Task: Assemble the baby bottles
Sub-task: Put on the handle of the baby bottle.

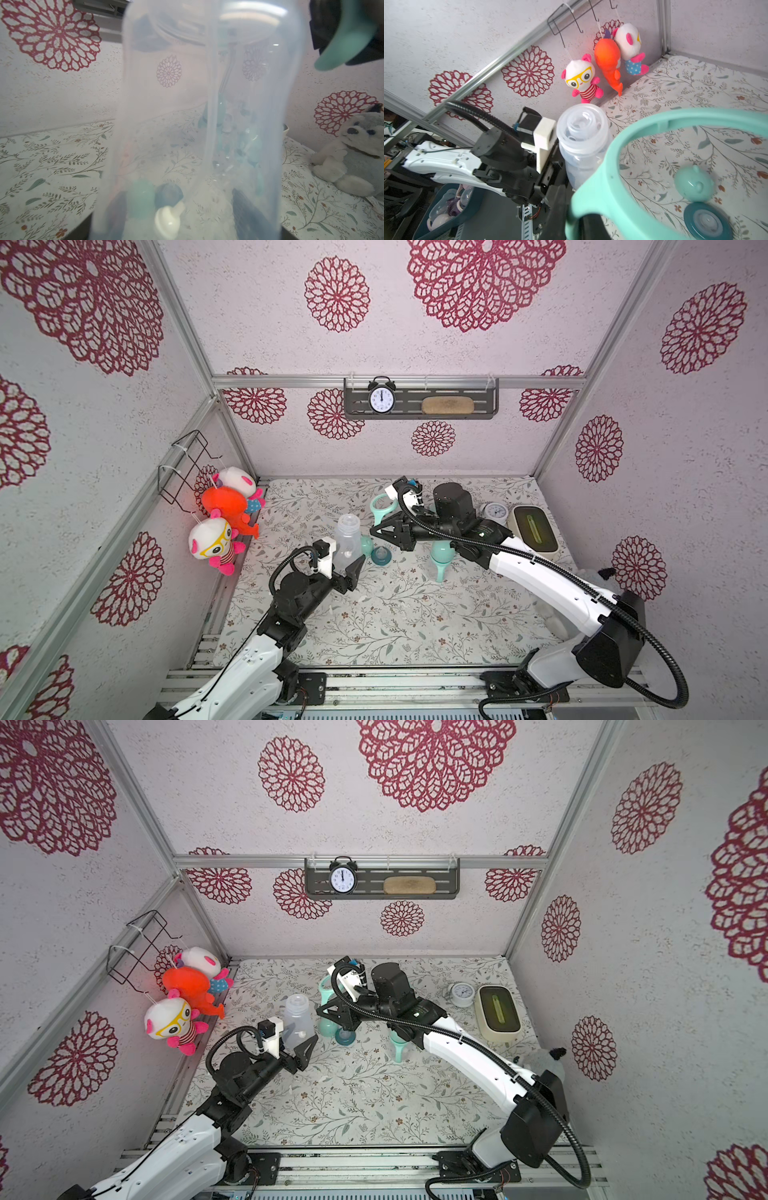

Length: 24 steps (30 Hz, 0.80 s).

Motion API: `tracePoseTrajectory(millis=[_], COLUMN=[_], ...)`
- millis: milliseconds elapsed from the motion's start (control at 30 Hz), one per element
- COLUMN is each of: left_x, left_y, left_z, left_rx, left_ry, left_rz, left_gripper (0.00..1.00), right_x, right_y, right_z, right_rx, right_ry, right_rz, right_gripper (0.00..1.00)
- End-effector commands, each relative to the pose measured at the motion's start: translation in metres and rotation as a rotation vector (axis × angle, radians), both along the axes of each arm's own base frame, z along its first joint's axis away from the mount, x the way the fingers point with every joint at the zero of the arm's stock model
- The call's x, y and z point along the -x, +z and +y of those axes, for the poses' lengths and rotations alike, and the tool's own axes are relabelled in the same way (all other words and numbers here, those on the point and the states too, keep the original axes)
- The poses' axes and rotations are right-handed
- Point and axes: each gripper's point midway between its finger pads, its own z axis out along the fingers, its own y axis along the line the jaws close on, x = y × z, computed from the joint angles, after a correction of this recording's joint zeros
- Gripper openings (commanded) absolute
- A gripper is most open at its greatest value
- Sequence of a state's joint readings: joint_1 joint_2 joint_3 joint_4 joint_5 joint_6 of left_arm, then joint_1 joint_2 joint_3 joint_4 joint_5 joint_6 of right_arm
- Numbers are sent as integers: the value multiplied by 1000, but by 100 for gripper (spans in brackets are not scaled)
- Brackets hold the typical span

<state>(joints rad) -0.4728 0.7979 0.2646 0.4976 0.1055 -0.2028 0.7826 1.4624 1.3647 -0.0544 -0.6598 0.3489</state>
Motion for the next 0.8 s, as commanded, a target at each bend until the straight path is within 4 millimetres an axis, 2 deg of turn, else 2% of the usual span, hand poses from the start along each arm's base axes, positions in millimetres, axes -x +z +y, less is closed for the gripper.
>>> tracePoseTrajectory(millis=[0,333,767], left_x=[1,-4,0], left_y=[24,28,42], left_z=[-6,-21,-21], left_rx=[27,36,76], left_ry=[-22,-59,-71], left_rz=[-109,-113,-162], left_gripper=[0,0,0], right_x=[22,54,58], right_y=[54,73,48], right_z=[2,27,43], right_rx=[-142,-273,-322], right_ry=[73,189,207], right_rz=[-68,-102,-45], right_gripper=[0,0,0])
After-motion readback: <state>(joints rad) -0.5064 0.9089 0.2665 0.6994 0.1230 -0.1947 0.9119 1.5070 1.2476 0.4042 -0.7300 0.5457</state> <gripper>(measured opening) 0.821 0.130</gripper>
